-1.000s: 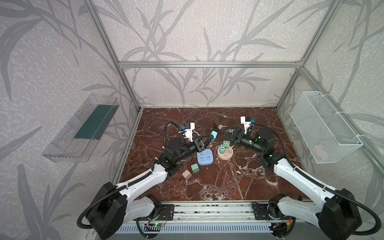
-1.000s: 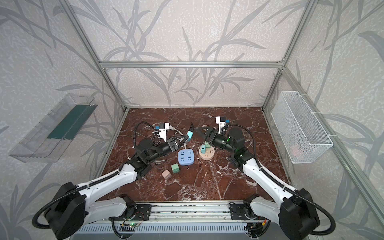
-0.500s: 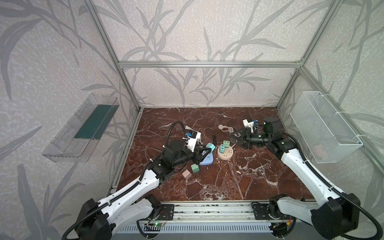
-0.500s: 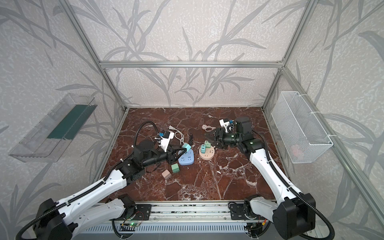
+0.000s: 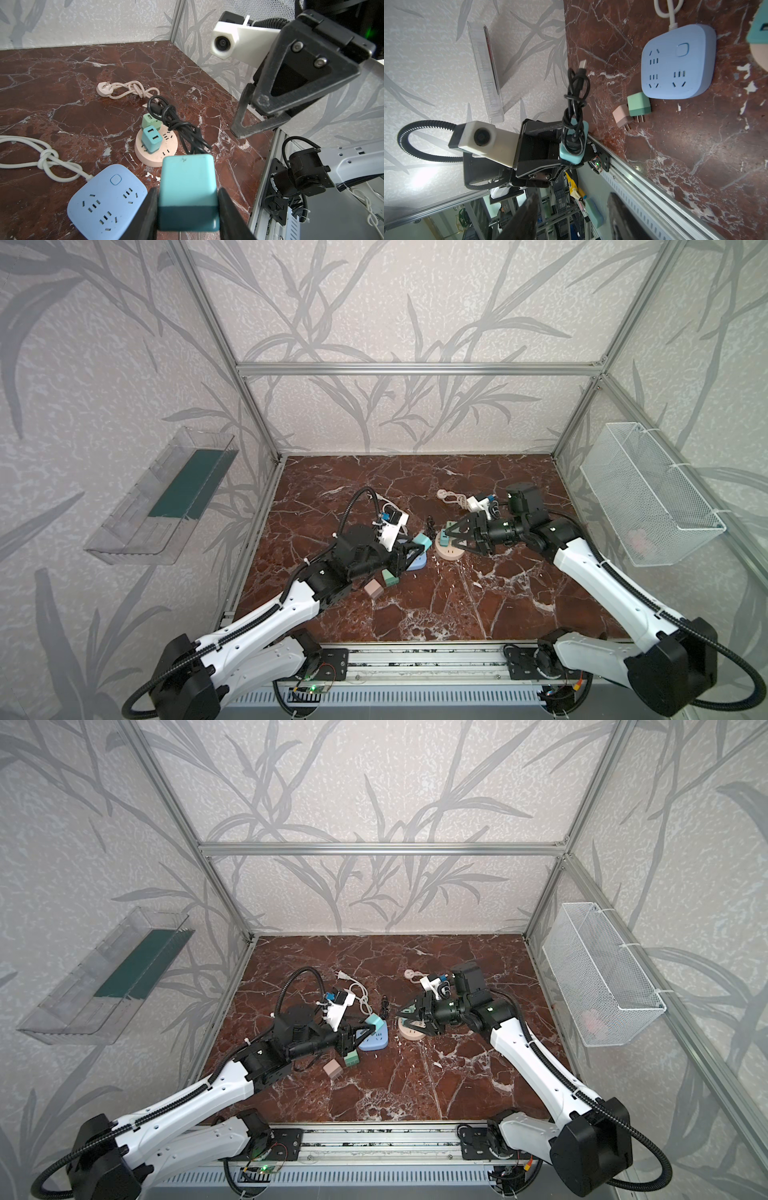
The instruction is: Insert the plug
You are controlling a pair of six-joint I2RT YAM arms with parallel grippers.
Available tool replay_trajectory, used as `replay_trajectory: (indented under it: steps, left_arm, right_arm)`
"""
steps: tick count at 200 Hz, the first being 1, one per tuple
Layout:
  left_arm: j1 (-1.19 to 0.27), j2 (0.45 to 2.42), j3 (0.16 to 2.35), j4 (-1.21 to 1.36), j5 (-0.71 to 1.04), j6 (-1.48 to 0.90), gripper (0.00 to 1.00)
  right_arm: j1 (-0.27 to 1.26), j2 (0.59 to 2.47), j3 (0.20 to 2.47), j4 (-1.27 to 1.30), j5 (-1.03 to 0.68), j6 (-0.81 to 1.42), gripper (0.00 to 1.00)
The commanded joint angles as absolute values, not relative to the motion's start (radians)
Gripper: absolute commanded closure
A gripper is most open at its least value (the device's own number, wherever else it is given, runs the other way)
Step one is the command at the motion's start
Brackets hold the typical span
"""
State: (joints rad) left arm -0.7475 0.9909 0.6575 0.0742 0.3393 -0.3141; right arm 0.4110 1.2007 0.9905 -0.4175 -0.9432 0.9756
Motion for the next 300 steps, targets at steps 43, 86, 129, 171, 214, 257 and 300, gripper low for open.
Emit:
replay_trajectory:
  steps: [43,86,129,171,214,257,300]
  left_arm:
    - [-0.757,0.982,0.678,0.075,0.333,-0.293,1.00]
    - [-0.764,0.983,0.673,0.077,0.325,-0.293,1.00]
    - [-0.770,0.967,0.664,0.073,0.308,-0.291,1.00]
    - [-0.773,0.962,0.656,0.073,0.309,-0.291,1.00]
    - [-0.780,0.956,0.655,0.067,0.296,-0.287,1.00]
    - [-0.782,0.955,0.652,0.066,0.291,-0.285,1.00]
    - [-0.783,0.953,0.643,0.071,0.284,-0.289,1.00]
  right_arm:
    - [0.474,1.248,0.976,-0.341,-0.896,1.030,0.46]
    - [0.510,1.305,1.010,-0.291,-0.894,1.051,0.46]
    - [0.541,1.351,1.041,-0.290,-0.871,1.042,0.48]
    - [0.556,1.384,1.070,-0.286,-0.864,1.033,0.55]
    - [0.564,1.417,1.086,-0.288,-0.877,1.026,0.60]
    - [0.570,1.430,1.090,-0.275,-0.884,1.028,0.63]
    - [0.586,1.440,1.071,-0.224,-0.906,1.065,0.63]
